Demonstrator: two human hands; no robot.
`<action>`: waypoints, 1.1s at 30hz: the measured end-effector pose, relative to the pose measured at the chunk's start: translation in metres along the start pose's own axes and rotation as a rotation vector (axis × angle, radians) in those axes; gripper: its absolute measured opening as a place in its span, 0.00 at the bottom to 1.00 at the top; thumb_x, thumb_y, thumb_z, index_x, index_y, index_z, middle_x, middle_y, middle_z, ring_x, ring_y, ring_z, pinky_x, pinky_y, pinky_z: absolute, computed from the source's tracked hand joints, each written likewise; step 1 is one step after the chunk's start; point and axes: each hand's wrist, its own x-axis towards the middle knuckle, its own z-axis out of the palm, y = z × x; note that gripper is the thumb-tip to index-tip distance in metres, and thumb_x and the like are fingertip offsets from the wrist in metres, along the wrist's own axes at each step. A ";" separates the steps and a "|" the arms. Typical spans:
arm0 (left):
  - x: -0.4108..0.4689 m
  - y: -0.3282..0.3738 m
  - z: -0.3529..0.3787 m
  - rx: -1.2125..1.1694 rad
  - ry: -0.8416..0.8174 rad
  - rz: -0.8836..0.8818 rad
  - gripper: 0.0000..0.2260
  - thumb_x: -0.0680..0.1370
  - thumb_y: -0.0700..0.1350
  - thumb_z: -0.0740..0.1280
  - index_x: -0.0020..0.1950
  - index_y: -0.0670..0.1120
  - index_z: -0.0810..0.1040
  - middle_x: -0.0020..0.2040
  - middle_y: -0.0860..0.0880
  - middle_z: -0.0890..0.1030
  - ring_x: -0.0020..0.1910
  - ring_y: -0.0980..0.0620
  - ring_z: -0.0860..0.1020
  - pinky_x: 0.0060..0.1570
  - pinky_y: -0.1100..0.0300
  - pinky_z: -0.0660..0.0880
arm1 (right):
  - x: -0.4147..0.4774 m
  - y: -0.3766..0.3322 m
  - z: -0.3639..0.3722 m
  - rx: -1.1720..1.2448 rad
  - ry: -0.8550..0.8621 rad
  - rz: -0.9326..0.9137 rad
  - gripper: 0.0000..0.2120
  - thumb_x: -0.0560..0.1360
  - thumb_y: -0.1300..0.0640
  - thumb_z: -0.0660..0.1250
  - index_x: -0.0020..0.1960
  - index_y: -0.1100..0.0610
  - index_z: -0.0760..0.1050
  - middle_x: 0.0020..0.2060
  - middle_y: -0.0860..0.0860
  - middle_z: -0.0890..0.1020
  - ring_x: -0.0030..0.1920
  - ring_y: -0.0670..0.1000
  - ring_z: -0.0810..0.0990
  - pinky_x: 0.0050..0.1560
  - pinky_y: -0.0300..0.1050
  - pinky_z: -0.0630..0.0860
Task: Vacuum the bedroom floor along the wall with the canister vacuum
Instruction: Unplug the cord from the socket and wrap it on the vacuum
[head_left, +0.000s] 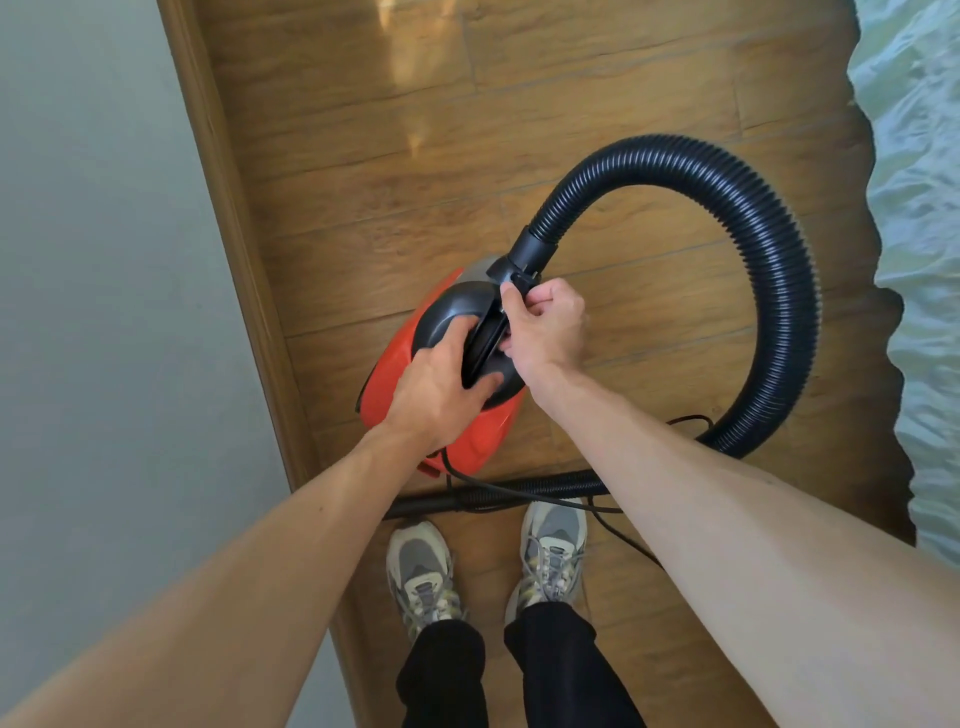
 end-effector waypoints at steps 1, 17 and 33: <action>0.005 0.002 0.002 -0.005 -0.005 -0.019 0.17 0.77 0.45 0.70 0.62 0.51 0.67 0.43 0.52 0.79 0.40 0.47 0.81 0.42 0.45 0.80 | 0.001 0.001 0.000 0.006 -0.013 0.002 0.14 0.74 0.45 0.72 0.38 0.51 0.71 0.31 0.50 0.83 0.28 0.53 0.84 0.37 0.58 0.83; 0.014 0.005 0.031 0.074 0.234 -0.001 0.08 0.82 0.48 0.61 0.53 0.47 0.63 0.41 0.44 0.79 0.38 0.38 0.78 0.41 0.40 0.77 | -0.009 0.008 -0.054 -0.025 -0.232 -0.111 0.13 0.79 0.47 0.67 0.43 0.55 0.73 0.35 0.58 0.82 0.24 0.50 0.80 0.25 0.45 0.76; 0.004 0.012 0.032 -0.009 0.304 0.061 0.17 0.82 0.49 0.63 0.69 0.50 0.65 0.51 0.46 0.82 0.48 0.42 0.81 0.49 0.50 0.77 | -0.080 0.120 -0.203 0.028 0.300 0.113 0.31 0.73 0.56 0.76 0.69 0.54 0.63 0.58 0.54 0.74 0.55 0.52 0.78 0.51 0.45 0.77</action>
